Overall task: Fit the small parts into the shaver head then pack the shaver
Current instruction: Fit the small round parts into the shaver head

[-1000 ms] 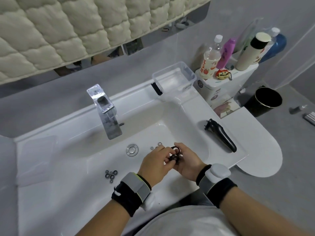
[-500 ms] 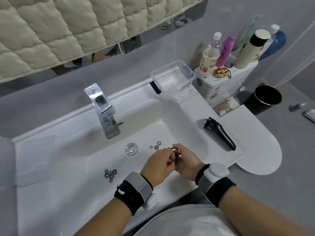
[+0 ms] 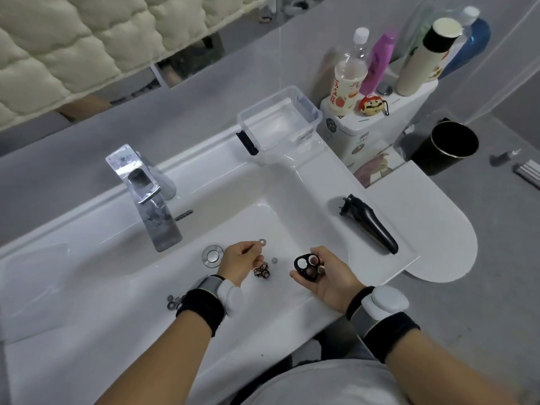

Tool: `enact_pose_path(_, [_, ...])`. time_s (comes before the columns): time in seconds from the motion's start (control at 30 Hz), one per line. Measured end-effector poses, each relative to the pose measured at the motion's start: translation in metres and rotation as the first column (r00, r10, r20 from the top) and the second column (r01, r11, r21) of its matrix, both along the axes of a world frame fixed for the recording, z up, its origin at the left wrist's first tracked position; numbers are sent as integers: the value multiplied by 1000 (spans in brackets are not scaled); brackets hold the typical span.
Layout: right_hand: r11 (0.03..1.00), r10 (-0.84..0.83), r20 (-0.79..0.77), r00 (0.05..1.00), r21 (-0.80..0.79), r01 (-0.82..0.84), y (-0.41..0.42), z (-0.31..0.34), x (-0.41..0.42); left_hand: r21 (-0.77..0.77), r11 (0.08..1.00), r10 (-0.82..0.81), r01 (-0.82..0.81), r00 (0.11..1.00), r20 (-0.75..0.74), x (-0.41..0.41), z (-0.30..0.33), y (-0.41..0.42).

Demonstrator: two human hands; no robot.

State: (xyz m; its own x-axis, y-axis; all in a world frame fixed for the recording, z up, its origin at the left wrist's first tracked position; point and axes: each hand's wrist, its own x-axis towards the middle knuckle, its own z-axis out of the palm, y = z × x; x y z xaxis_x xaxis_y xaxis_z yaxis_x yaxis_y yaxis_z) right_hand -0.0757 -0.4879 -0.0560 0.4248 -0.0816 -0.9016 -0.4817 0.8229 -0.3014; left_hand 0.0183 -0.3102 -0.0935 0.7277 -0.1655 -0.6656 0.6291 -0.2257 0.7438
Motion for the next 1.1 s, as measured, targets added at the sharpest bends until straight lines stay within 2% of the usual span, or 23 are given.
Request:
enact_pose_path(0.13, [999,-3,-25,1000,39,4,-2,-3,0,248,946,-220,209,975,18,17,-24,-19])
enact_pose_path(0.2, [999,7,-39,999,51,-5,-3,-5,0,412,817,-466,404,883,58,23,-31,-34])
enact_pose_path(0.27, [998,11,-52,999,57,-8,-4,-5,0,529,692,-614,492,786,71,25,-34,-46])
enact_pose_path(0.37, [997,14,-64,998,73,-9,-6,-5,0,589,603,-696,538,715,60,27,-40,-57])
enact_pose_path(0.53, [996,24,-68,997,92,-18,-9,-4,2,682,380,-850,624,526,-8,36,-48,-66])
enact_pose_path(0.63, [995,45,-69,997,94,-39,-10,-3,5,714,295,-885,634,463,-46,38,-52,-66])
enact_pose_path(0.8, [993,89,-79,993,86,-82,-10,-3,6,717,283,-893,637,447,-45,42,-54,-63])
enact_pose_path(0.97, [992,108,-79,991,71,-102,-11,1,8,700,356,-866,619,499,-1,39,-54,-56])
enact_pose_path(1.1, [994,101,-82,992,47,-97,-9,1,9,693,453,-812,561,580,62,33,-49,-46])
